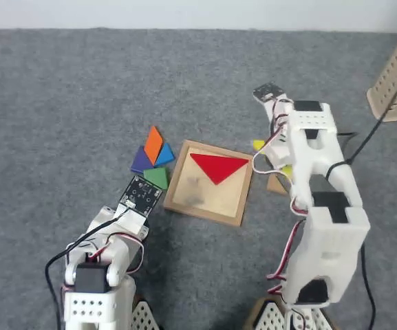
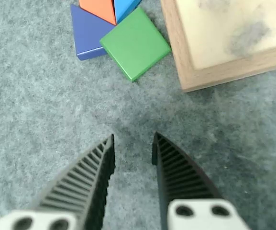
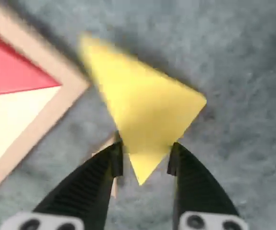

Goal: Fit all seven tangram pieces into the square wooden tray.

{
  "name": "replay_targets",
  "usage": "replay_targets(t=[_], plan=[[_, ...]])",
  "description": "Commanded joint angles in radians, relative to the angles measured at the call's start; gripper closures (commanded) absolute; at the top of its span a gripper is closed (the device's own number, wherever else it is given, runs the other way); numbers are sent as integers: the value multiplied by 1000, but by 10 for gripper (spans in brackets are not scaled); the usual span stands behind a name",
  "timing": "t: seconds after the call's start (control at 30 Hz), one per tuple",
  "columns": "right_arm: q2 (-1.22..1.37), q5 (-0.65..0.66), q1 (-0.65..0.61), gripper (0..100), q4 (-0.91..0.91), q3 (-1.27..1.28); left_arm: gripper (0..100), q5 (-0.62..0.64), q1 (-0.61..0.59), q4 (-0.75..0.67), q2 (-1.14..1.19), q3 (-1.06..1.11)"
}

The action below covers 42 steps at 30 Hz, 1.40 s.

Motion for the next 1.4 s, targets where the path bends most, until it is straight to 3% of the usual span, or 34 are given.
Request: replay_targets(t=[0.0, 0.13, 0.33, 0.63, 1.03, 1.2, 1.37], plan=[[-124, -14, -25, 868, -1, 12, 881, 11, -5, -2, -21, -12], [-145, -34, -15, 850, -10, -2, 881, 11, -5, -2, -21, -12], [-99, -15, -15, 718, -15, -97, 881, 11, -5, -2, -21, -12], [159, 60, -16, 708, -4, -212, 881, 11, -5, -2, -21, -12], [77, 74, -56, 709, -18, -11, 881, 11, -5, -2, -21, -12], [-48, 71, -96, 709, -150, 201, 881, 11, -5, -2, -21, -12], [-58, 49, -94, 735, -147, 215, 881, 11, -5, -2, -21, -12]])
